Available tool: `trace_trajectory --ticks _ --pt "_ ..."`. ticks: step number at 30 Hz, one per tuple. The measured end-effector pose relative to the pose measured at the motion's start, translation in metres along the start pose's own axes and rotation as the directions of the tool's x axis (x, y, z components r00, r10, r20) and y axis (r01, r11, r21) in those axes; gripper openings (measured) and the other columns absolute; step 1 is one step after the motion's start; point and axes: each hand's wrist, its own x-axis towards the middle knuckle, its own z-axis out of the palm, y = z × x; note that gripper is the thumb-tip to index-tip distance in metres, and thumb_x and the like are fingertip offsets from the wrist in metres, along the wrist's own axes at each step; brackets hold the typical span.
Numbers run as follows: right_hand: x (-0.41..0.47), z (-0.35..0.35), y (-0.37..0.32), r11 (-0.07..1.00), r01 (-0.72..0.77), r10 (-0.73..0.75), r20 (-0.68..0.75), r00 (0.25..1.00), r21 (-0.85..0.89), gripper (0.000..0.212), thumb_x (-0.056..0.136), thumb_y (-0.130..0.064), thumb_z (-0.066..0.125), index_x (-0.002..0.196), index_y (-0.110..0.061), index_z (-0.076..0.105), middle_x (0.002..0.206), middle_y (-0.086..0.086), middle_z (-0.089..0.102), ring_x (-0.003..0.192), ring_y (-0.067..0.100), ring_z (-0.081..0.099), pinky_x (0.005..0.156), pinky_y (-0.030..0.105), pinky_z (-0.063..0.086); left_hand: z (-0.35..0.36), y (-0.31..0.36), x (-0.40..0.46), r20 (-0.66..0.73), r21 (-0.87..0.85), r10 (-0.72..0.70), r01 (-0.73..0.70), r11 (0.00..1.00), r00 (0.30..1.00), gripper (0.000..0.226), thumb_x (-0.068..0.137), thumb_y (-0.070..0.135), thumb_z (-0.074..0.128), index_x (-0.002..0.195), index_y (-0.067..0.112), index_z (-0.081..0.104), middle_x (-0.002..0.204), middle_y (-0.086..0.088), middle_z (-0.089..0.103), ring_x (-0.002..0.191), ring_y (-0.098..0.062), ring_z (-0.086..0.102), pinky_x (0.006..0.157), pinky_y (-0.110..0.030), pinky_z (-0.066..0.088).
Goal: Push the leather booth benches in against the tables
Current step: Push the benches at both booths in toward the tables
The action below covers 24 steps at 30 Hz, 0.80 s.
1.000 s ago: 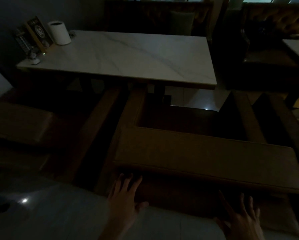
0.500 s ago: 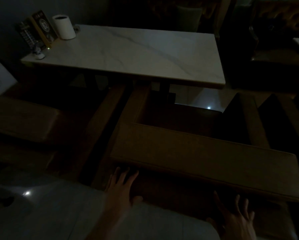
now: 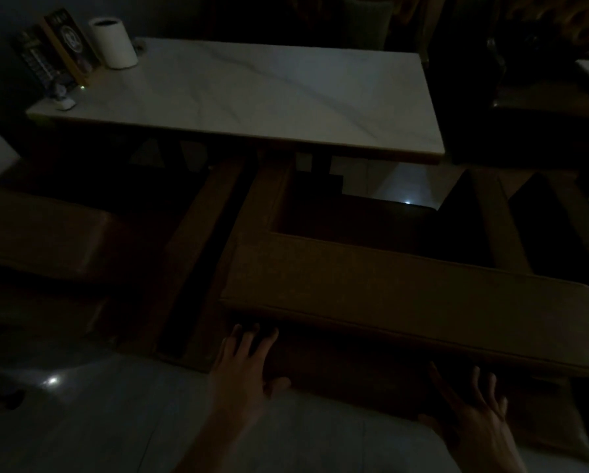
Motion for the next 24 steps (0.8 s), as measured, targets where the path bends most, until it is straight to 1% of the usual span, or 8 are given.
trace_trajectory --ticks 4,6,8,11,15,19,22,24 --pt "0.001 0.011 0.005 1.000 0.015 -0.015 -0.114 0.993 -0.002 0.087 0.077 -0.083 0.024 0.136 -0.055 -0.034 0.162 0.017 -0.021 0.147 0.047 -0.016 0.121 0.062 0.008 0.000 0.000 0.005 0.023 -0.007 -0.003 0.003 1.000 1.000 0.082 0.076 0.078 0.049 0.148 0.048 0.023 0.156 0.009 0.029 0.146 -0.028 0.016 0.108 -0.047 0.034" --pt "0.000 0.012 0.006 0.999 0.036 -0.035 -0.156 0.987 0.009 0.084 0.075 -0.083 0.020 0.138 -0.056 -0.029 0.163 0.017 -0.017 0.148 0.047 -0.015 0.120 0.062 0.008 -0.001 0.002 0.006 0.017 -0.014 -0.006 0.006 1.000 1.000 0.083 0.076 0.078 0.048 0.147 0.049 0.018 0.157 0.011 0.025 0.146 -0.026 0.013 0.106 -0.048 0.036" --pt "-0.002 0.011 0.008 0.999 0.046 -0.043 -0.189 0.981 0.010 0.082 0.076 -0.081 0.022 0.141 -0.057 -0.022 0.164 0.020 -0.009 0.148 0.048 -0.012 0.119 0.064 0.009 -0.002 0.006 0.008 0.025 -0.009 -0.008 0.008 1.000 1.000 0.083 0.076 0.077 0.051 0.147 0.049 0.016 0.156 0.011 0.024 0.145 -0.026 0.011 0.106 -0.049 0.037" --pt "-0.005 0.010 0.008 1.000 0.014 -0.015 -0.234 0.972 -0.009 0.082 0.079 -0.078 0.025 0.145 -0.052 -0.018 0.164 0.022 0.000 0.149 0.048 -0.006 0.119 0.063 0.013 -0.003 0.010 0.008 0.020 0.002 -0.007 0.007 1.000 1.000 0.085 0.076 0.076 0.053 0.148 0.047 0.017 0.156 0.010 0.024 0.146 -0.027 0.011 0.109 -0.050 0.033" --pt "-0.009 0.013 0.007 1.000 0.004 -0.006 -0.250 0.968 -0.008 0.085 0.078 -0.078 0.021 0.149 -0.048 -0.015 0.163 0.021 0.000 0.149 0.048 -0.006 0.119 0.062 0.014 0.000 0.009 0.007 0.016 0.010 -0.008 0.008 1.000 1.000 0.086 0.076 0.077 0.052 0.148 0.047 0.015 0.157 0.009 0.023 0.146 -0.027 0.009 0.109 -0.050 0.033" --pt "-0.005 0.016 0.006 1.000 -0.005 -0.004 -0.284 0.959 -0.030 0.084 0.076 -0.079 0.018 0.147 -0.049 -0.016 0.162 0.022 0.002 0.148 0.049 -0.004 0.119 0.062 0.016 0.001 0.007 0.012 0.035 -0.012 -0.003 0.004 1.000 0.999 0.085 0.077 0.074 0.056 0.147 0.048 0.016 0.156 0.010 0.023 0.146 -0.027 0.008 0.107 -0.052 0.037" --pt "0.000 0.014 0.006 0.999 -0.011 -0.001 -0.268 0.963 -0.043 0.086 0.075 -0.080 0.017 0.149 -0.049 -0.014 0.162 0.024 0.002 0.148 0.049 -0.003 0.118 0.062 0.016 0.001 0.005 0.013 0.044 -0.027 -0.006 0.007 1.000 0.999 0.083 0.077 0.072 0.057 0.146 0.049 0.017 0.157 0.011 0.022 0.146 -0.026 0.007 0.106 -0.052 0.039" --pt "0.001 0.013 0.007 0.998 -0.009 -0.007 -0.258 0.966 -0.061 0.085 0.078 -0.080 0.021 0.148 -0.048 -0.016 0.163 0.024 -0.001 0.148 0.049 -0.005 0.119 0.062 0.015 0.001 0.006 0.014 0.054 -0.024 -0.014 0.015 1.000 0.998 0.084 0.077 0.072 0.059 0.146 0.050 0.016 0.157 0.011 0.021 0.147 -0.027 0.006 0.106 -0.052 0.038"
